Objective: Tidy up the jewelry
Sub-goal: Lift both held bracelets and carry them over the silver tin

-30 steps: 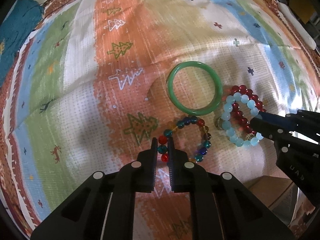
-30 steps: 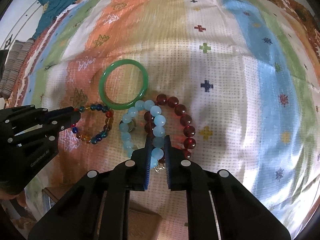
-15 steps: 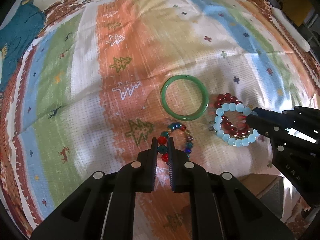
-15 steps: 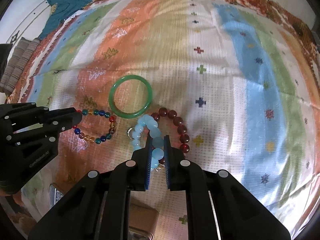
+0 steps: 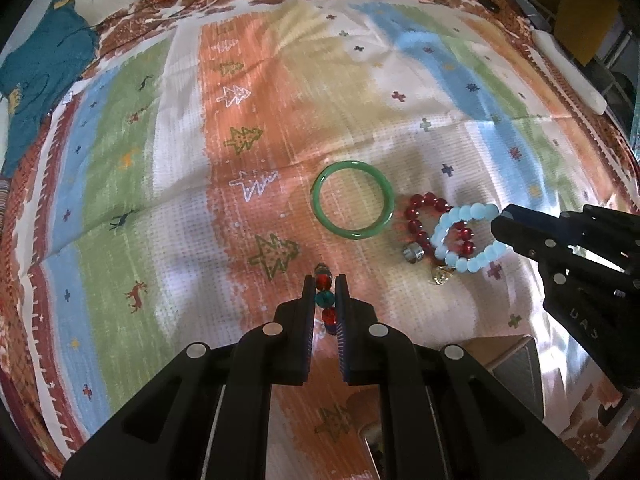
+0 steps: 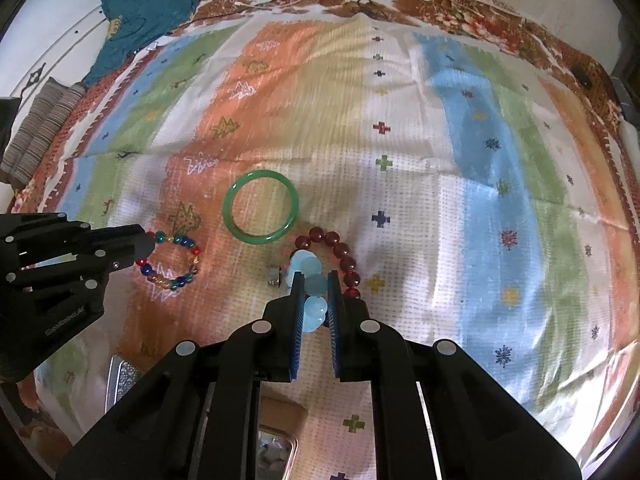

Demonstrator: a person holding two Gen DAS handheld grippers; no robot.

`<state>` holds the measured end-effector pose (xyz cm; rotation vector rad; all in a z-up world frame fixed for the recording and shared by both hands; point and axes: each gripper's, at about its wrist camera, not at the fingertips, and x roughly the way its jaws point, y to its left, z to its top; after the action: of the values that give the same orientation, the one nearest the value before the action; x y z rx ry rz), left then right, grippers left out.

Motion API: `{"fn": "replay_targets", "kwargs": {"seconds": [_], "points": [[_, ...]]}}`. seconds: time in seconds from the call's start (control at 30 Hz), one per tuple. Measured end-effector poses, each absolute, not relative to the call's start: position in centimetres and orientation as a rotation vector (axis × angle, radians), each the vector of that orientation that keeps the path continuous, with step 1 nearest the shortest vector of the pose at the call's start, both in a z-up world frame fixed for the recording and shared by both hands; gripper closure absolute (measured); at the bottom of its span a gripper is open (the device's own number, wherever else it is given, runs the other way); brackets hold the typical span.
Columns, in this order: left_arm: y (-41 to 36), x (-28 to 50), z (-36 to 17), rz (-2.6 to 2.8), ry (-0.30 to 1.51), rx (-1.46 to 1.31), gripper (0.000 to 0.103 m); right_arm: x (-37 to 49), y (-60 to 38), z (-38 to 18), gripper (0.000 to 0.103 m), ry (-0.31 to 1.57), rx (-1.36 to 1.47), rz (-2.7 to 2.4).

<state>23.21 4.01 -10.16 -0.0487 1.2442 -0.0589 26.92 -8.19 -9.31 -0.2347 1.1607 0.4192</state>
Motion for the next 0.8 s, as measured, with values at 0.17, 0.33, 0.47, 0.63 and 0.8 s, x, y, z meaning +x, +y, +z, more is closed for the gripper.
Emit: {"fn": "replay_targets", "kwargs": {"seconds": [0.17, 0.33, 0.47, 0.63, 0.8], "points": [[4.0, 22.3, -8.7, -0.059, 1.216, -0.053, 0.094, 26.5, -8.5, -8.3, 0.091, 1.14, -0.222, 0.425], [4.0, 21.6, -7.3, -0.069, 1.186, -0.068, 0.094, 26.0, -8.9, -7.7, 0.091, 1.127, -0.215, 0.427], [3.9, 20.8, -6.4, -0.079, 1.165, -0.076, 0.094, 25.4, -9.0, -7.1, 0.091, 1.109, -0.229, 0.427], [3.6, 19.9, -5.3, -0.09, 1.137, -0.078, 0.094, 24.9, -9.4, -6.4, 0.091, 1.091, -0.232, 0.424], [3.0, 18.9, -4.3, -0.106, 1.113, -0.073, 0.094, 24.0, -9.6, -5.8, 0.091, 1.074, -0.234, 0.432]]}}
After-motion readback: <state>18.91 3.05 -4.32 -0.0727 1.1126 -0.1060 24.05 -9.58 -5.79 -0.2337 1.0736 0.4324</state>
